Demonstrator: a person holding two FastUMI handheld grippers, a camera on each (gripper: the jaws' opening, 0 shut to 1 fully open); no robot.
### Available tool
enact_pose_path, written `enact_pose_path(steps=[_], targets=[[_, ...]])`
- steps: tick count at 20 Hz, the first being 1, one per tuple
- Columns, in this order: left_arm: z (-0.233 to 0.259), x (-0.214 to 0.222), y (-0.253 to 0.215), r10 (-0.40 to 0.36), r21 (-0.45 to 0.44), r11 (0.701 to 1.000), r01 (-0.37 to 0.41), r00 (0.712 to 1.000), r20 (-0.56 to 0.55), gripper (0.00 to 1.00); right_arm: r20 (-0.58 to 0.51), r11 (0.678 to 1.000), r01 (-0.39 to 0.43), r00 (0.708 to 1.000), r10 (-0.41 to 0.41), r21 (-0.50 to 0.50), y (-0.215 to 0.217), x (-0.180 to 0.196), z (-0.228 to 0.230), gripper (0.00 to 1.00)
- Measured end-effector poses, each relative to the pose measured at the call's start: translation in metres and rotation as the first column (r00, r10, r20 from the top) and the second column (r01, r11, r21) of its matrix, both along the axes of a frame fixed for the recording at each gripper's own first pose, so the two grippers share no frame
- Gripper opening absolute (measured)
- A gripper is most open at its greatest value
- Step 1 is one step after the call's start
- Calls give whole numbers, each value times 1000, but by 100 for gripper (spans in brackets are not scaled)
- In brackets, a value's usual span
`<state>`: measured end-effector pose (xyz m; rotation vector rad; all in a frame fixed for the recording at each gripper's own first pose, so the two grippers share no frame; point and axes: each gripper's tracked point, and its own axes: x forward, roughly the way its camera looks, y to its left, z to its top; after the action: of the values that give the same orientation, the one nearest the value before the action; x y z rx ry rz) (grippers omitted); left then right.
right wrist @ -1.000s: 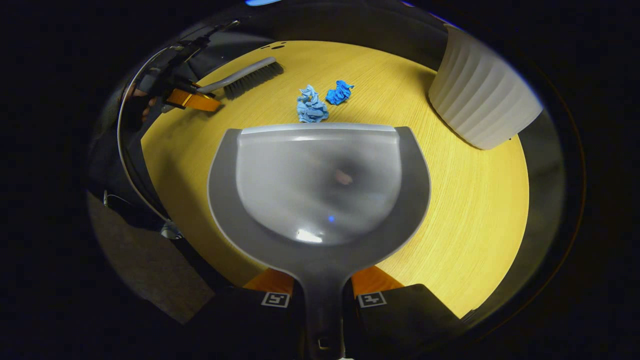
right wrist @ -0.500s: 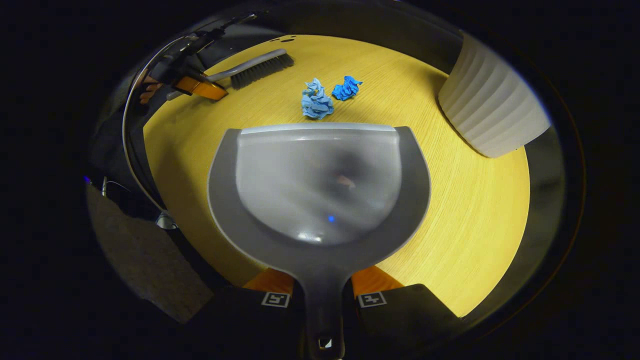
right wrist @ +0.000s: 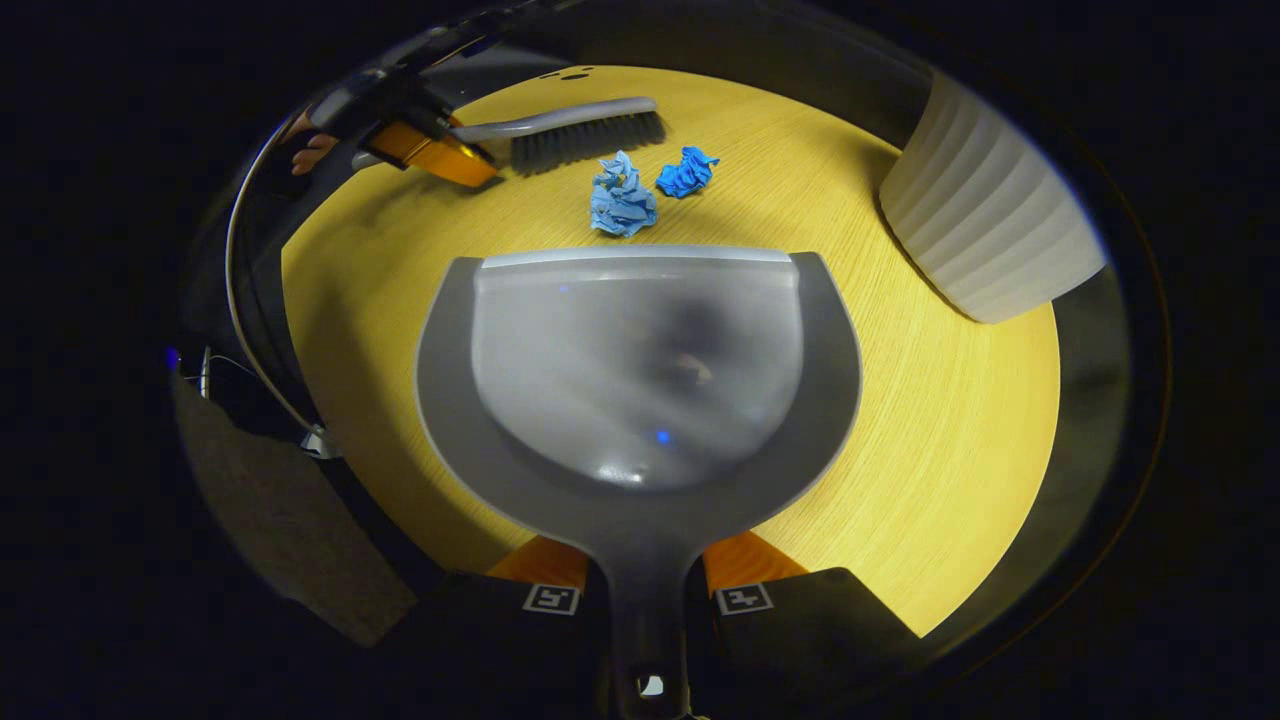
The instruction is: Pick up the small broom and dustpan from the desktop, sweep the trash into the dustpan with the broom, and then empty the trash into the garbage bin.
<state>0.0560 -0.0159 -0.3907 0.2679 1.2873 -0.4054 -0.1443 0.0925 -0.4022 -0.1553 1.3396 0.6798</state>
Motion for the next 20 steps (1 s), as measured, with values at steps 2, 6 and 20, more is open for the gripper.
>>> enact_pose_path(steps=[2,6,20], targets=[[1,8,-15,-31,12,999,31,1000,0,28,2,1000,-5,1000,5,0,-1,1,0,34],[3,11,-44,-78,-4,997,78,997,-8,28,7,1000,-2,1000,2,0,-3,2,1,34],[39,-40,-113,-177,-200,968,153,979,-105,28,34,1000,-16,999,16,-5,-3,3,1,35]])
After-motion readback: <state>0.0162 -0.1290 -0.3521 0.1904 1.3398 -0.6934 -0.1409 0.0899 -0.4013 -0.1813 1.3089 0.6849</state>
